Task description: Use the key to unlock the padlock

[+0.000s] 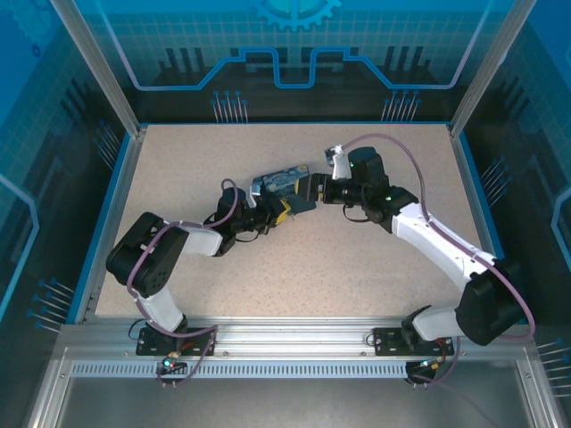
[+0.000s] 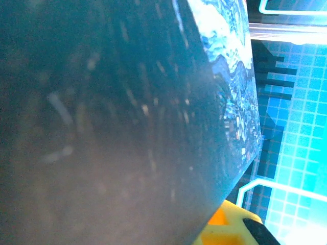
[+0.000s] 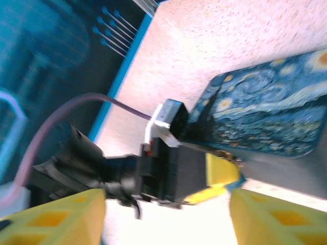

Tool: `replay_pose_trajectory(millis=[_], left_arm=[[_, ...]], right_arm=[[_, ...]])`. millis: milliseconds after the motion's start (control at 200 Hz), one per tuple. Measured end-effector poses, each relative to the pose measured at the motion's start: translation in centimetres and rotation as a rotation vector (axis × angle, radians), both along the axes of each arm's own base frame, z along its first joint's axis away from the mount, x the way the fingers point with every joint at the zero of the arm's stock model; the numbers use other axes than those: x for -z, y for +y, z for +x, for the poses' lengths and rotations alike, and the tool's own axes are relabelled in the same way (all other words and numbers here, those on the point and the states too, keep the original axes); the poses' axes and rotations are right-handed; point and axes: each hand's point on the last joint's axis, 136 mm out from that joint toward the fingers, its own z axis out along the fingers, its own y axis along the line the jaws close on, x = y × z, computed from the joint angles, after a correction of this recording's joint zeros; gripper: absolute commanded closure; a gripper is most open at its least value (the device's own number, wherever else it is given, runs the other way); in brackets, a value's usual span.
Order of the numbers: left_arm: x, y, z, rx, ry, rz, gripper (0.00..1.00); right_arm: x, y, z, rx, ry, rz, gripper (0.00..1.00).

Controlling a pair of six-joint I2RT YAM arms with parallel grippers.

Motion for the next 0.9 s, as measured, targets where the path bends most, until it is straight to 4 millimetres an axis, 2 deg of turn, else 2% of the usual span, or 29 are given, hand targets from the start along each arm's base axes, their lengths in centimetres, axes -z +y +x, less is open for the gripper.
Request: replay_pose_trajectory(millis=[55,130,200,350,635,900], left_arm=[[0.0,0.0,0.0,0.002,0.006,0.008,1.0],[-0.2,0.0,0.0,0.006,0.013,0.023,1.0],[-0.4,0.0,0.0,0.009,0.023,0.033,1.0],[-0.6,-0.2,0.1,0.022,0.042,0.053,1.0],[-0.9,-0.6,0.3,0.046,0.087,0.069,1.0],[-1.2,-0.8,0.3,0.066,0.104,0.083,1.0]], right_arm=[[1.0,-0.2,-0.5,-0.026,-0.037,-0.096,0.51],[2.7,-0.3,-1.4,-0.084,-0.08,-0.216,0.52],[3.8,0.0,-2.3,-0.154,-0.141,-0.31,0.58],[5.9,0.6,-3.7,-0.281,-0.228,-0.423,0.65],[9.4,0.9,-3.0,-0.372,-0.259,-0.536,0.65],[11.6,1.7,-2.3,-0.398,-0.269,-0.587,0.66]])
